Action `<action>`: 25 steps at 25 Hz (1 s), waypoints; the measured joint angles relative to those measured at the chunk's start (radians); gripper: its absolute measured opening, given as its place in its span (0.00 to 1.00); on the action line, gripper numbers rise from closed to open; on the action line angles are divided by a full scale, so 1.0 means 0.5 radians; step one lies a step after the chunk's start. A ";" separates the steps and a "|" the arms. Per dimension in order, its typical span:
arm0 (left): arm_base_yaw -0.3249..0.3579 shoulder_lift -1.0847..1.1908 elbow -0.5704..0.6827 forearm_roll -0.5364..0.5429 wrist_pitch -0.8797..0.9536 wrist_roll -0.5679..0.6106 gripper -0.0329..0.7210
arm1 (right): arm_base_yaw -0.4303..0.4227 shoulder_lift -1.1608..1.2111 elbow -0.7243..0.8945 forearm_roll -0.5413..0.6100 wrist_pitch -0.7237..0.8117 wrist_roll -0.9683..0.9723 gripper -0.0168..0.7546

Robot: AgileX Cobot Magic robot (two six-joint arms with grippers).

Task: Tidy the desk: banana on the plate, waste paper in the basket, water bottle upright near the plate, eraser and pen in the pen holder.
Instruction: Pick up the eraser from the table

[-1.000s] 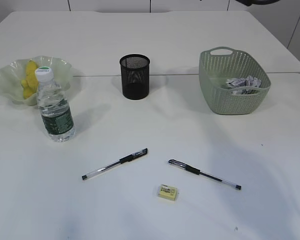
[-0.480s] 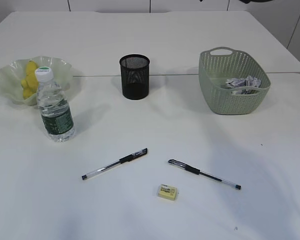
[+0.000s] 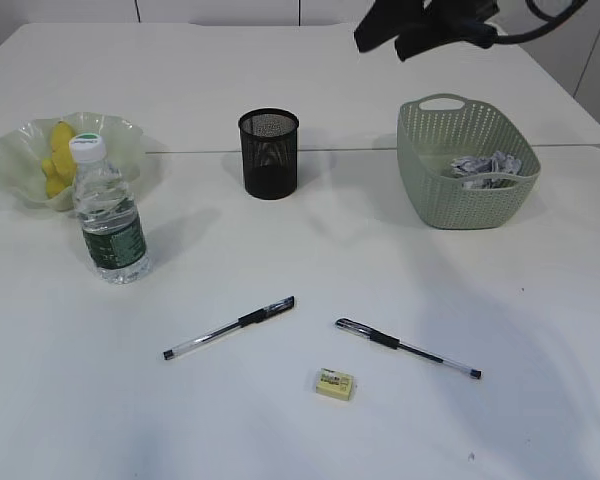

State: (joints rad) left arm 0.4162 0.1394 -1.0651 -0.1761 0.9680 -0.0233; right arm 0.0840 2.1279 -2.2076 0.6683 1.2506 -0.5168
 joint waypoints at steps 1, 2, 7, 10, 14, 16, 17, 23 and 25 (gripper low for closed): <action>0.000 0.000 0.000 0.008 -0.009 0.000 0.78 | 0.000 0.000 0.042 -0.026 0.000 0.005 0.74; 0.000 0.002 0.000 0.013 -0.014 0.000 0.78 | 0.000 0.000 0.087 -0.047 -0.004 0.005 0.74; 0.000 0.043 0.000 0.028 -0.018 0.000 0.78 | 0.000 -0.091 0.308 -0.166 -0.004 0.005 0.74; 0.000 0.062 0.000 0.028 -0.018 0.000 0.78 | 0.000 -0.170 0.372 -0.171 -0.007 0.007 0.74; 0.000 0.107 0.000 0.046 -0.022 0.000 0.78 | 0.000 -0.312 0.419 -0.184 -0.008 0.007 0.74; 0.000 0.120 0.004 0.051 -0.026 0.000 0.78 | 0.000 -0.407 0.471 -0.224 -0.008 0.007 0.74; 0.000 0.124 0.004 0.051 -0.035 0.000 0.78 | 0.000 -0.448 0.502 -0.254 -0.008 0.007 0.74; 0.000 0.149 0.004 0.057 -0.065 0.000 0.78 | 0.000 -0.711 0.726 -0.338 -0.008 -0.066 0.74; 0.000 0.173 0.004 0.057 -0.069 0.000 0.78 | 0.000 -0.781 0.797 -0.342 -0.008 -0.089 0.74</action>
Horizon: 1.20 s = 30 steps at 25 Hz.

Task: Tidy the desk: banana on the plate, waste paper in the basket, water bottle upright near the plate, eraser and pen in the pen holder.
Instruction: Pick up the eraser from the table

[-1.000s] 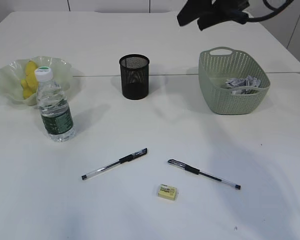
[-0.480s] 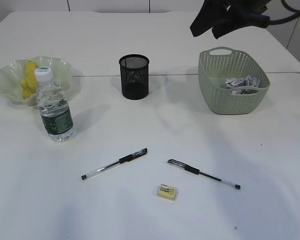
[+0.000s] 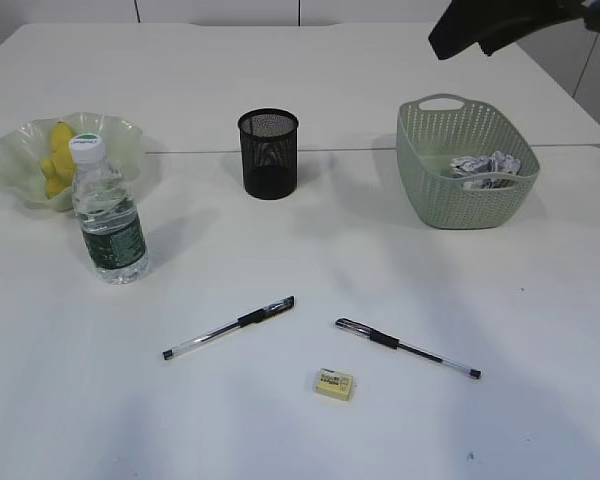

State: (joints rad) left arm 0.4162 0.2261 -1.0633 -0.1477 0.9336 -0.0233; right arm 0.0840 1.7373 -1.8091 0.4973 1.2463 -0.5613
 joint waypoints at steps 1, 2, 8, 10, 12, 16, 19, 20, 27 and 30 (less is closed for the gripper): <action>0.000 0.009 0.000 -0.005 -0.004 0.000 0.78 | 0.000 -0.037 0.039 0.000 0.000 -0.003 0.74; 0.000 0.015 0.000 -0.009 -0.004 0.000 0.78 | 0.000 -0.067 0.077 -0.003 0.000 -0.013 0.74; -0.054 0.027 0.000 -0.013 -0.018 0.000 0.78 | 0.000 -0.273 0.282 -0.015 0.000 -0.025 0.74; -0.070 0.027 0.000 -0.013 -0.018 0.000 0.78 | 0.000 -0.338 0.337 -0.015 0.000 -0.025 0.74; -0.092 0.027 0.000 -0.009 -0.018 0.000 0.78 | 0.000 -0.418 0.400 -0.015 0.000 -0.055 0.74; -0.163 0.027 0.000 0.020 -0.018 0.000 0.78 | 0.000 -0.572 0.520 -0.016 0.000 -0.120 0.74; -0.198 0.027 0.000 0.023 -0.018 0.000 0.78 | 0.000 -0.684 0.604 -0.019 0.004 -0.158 0.74; -0.212 0.027 0.000 0.026 -0.018 0.000 0.78 | 0.000 -0.711 0.633 -0.019 0.004 -0.167 0.74; -0.261 0.027 0.000 0.031 -0.018 0.000 0.78 | 0.000 -0.882 0.891 -0.032 0.004 -0.336 0.74; -0.270 0.027 0.000 0.031 -0.018 0.000 0.78 | 0.000 -0.925 0.992 -0.036 0.004 -0.449 0.74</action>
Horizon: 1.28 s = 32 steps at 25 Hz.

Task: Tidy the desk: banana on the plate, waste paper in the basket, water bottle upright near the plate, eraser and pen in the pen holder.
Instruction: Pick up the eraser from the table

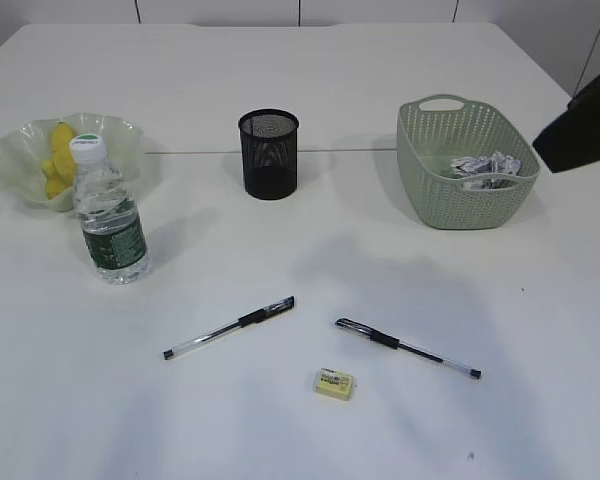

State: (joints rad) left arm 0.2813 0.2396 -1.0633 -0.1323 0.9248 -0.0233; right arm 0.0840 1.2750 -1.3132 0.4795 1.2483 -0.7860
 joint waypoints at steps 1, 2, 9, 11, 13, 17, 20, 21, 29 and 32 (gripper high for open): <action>0.000 0.000 0.000 0.000 0.000 0.000 0.78 | 0.000 -0.010 0.026 0.000 0.000 -0.055 0.74; 0.000 0.000 0.000 0.000 0.000 0.000 0.78 | 0.000 -0.013 0.047 0.000 0.000 -0.112 0.74; 0.000 0.000 0.000 0.000 0.034 0.000 0.78 | 0.000 -0.014 0.187 0.008 -0.004 -0.508 0.74; 0.000 0.000 0.000 0.000 0.038 0.000 0.78 | 0.000 0.004 0.216 0.046 -0.004 -0.583 0.74; -0.012 0.000 0.000 0.000 0.038 0.000 0.78 | 0.000 0.037 0.225 0.112 -0.006 -0.653 0.74; -0.025 0.000 0.000 0.000 0.055 0.000 0.78 | 0.071 0.124 0.229 0.149 -0.016 -0.714 0.74; -0.043 0.000 0.000 0.005 0.080 0.000 0.78 | 0.167 0.217 0.229 0.149 -0.023 -0.729 0.74; -0.056 0.000 0.000 0.008 0.098 0.000 0.78 | 0.201 0.247 0.229 0.149 -0.023 -0.733 0.73; -0.205 0.000 0.000 0.079 0.182 0.000 0.77 | 0.390 0.558 0.229 0.184 -0.044 -0.715 0.73; -0.255 0.000 0.000 0.087 0.189 0.000 0.77 | 0.389 0.662 0.229 0.184 -0.058 -0.701 0.73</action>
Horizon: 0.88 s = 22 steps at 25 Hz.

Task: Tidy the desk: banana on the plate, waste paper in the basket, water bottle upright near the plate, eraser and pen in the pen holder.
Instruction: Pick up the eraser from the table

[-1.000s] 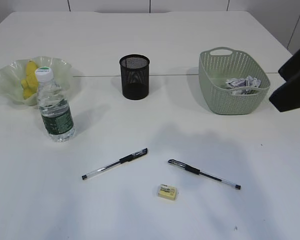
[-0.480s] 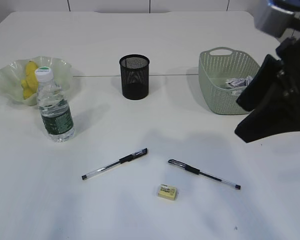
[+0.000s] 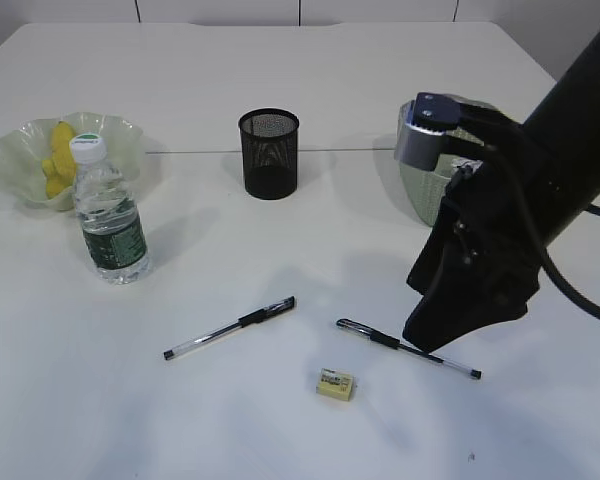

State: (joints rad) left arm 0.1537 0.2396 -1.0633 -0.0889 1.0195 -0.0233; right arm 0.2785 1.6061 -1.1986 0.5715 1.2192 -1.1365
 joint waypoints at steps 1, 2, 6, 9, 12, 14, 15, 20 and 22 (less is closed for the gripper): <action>-0.009 0.000 0.000 0.000 0.009 0.000 0.77 | 0.000 0.031 0.000 0.003 -0.003 0.014 0.73; -0.024 0.000 0.000 0.004 0.024 0.000 0.77 | 0.000 0.057 0.000 0.003 -0.003 0.028 0.73; -0.073 0.000 0.000 0.020 0.081 0.000 0.77 | 0.000 0.134 0.000 0.003 -0.008 0.081 0.73; -0.115 0.000 0.000 0.057 0.085 0.000 0.77 | 0.000 0.182 0.000 0.003 -0.036 0.081 0.73; -0.160 0.000 0.000 0.075 0.088 0.000 0.77 | 0.000 0.225 0.000 0.003 -0.100 0.081 0.73; -0.174 0.000 0.000 0.084 0.088 0.000 0.77 | 0.002 0.243 0.000 0.000 -0.166 0.044 0.73; -0.179 0.000 0.000 0.092 0.088 0.000 0.76 | 0.005 0.248 0.000 0.000 -0.190 0.024 0.73; -0.182 0.000 0.000 0.132 0.088 0.000 0.76 | 0.007 0.260 0.000 0.008 -0.216 -0.003 0.73; -0.182 0.000 0.000 0.144 0.088 0.000 0.76 | 0.007 0.260 0.000 0.015 -0.216 -0.003 0.73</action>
State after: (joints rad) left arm 0.0626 0.2396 -1.0633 -0.0172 1.0636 -0.0233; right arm 0.2818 1.7359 -1.1986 0.5792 1.1111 -1.1380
